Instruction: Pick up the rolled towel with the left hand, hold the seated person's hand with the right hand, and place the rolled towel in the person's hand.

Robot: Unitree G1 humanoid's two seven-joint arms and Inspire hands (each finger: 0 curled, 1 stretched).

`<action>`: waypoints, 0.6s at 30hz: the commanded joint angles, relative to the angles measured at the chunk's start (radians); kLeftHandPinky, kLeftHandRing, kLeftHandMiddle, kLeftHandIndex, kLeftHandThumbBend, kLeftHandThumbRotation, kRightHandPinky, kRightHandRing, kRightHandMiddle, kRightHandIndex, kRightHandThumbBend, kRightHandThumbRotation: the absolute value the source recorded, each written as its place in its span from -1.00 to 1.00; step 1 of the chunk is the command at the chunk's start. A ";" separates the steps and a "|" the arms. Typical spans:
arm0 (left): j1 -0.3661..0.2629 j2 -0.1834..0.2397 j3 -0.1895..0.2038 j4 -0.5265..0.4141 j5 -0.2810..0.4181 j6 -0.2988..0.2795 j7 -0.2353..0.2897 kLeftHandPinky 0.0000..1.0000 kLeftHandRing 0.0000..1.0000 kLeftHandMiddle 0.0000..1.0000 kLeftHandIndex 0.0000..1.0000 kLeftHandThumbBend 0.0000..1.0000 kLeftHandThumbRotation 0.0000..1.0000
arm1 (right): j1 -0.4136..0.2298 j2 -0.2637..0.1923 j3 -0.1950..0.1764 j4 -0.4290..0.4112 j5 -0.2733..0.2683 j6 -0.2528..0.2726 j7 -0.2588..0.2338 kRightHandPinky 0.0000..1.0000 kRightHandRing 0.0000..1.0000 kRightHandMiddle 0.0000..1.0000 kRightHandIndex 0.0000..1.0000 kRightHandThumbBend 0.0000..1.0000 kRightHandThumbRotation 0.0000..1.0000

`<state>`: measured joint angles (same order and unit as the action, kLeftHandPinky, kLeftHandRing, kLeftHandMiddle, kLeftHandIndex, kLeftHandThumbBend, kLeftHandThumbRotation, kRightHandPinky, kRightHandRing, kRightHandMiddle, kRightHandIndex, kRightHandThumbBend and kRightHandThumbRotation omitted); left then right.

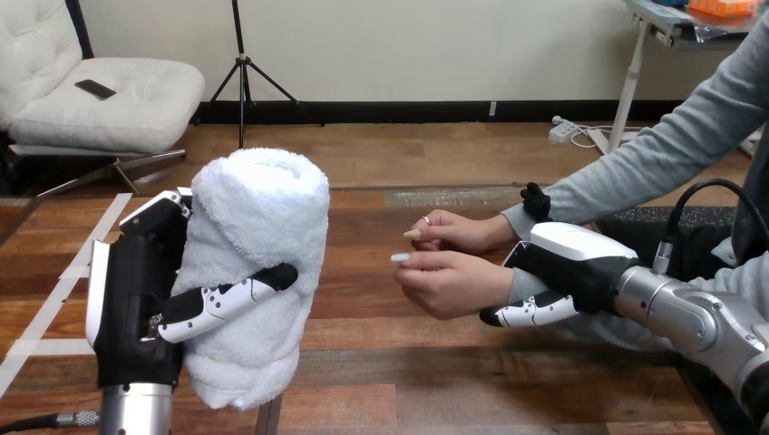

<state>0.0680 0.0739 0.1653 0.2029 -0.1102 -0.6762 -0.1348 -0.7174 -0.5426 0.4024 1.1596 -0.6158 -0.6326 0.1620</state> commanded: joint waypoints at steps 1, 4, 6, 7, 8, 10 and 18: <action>-0.081 0.006 -0.005 -0.027 -0.011 -0.017 0.002 -0.46 -0.37 -0.24 -0.15 0.11 -1.00 | -0.056 -0.011 -0.024 0.004 0.032 -0.009 -0.004 -0.39 -0.36 -0.30 -0.28 0.05 0.14; -0.081 0.005 -0.006 -0.025 -0.011 -0.017 0.001 -0.46 -0.37 -0.24 -0.15 0.11 -1.00 | -0.057 -0.012 -0.021 0.005 0.029 -0.010 -0.008 -0.41 -0.38 -0.31 -0.30 0.05 0.13; -0.082 0.005 -0.005 -0.022 -0.009 -0.018 0.003 -0.46 -0.37 -0.24 -0.15 0.11 -1.00 | -0.058 -0.013 -0.019 0.004 0.028 -0.009 -0.009 -0.43 -0.40 -0.32 -0.32 0.06 0.12; -0.082 0.004 -0.005 -0.020 -0.008 -0.018 0.004 -0.46 -0.37 -0.24 -0.15 0.10 -1.00 | -0.058 -0.014 -0.018 0.003 0.028 -0.007 -0.009 -0.43 -0.39 -0.32 -0.32 0.06 0.13; -0.083 0.004 -0.005 -0.019 -0.006 -0.019 0.005 -0.46 -0.37 -0.24 -0.15 0.10 -1.00 | -0.058 -0.014 -0.018 0.003 0.028 -0.007 -0.008 -0.42 -0.39 -0.31 -0.32 0.06 0.13; -0.084 0.003 -0.005 -0.015 -0.005 -0.020 0.006 -0.46 -0.37 -0.23 -0.15 0.11 -1.00 | -0.059 -0.015 -0.019 0.000 0.029 -0.005 -0.008 -0.41 -0.38 -0.31 -0.31 0.07 0.13; -0.088 -0.004 -0.005 -0.014 0.005 -0.014 0.020 -0.45 -0.36 -0.23 -0.14 0.12 -1.00 | -0.060 -0.019 -0.028 -0.003 0.039 -0.021 -0.007 -0.47 -0.42 -0.34 -0.33 0.08 0.14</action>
<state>0.0680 0.0725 0.1652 0.2030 -0.1082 -0.6761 -0.1298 -0.7174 -0.5436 0.3959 1.1616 -0.6025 -0.6334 0.1622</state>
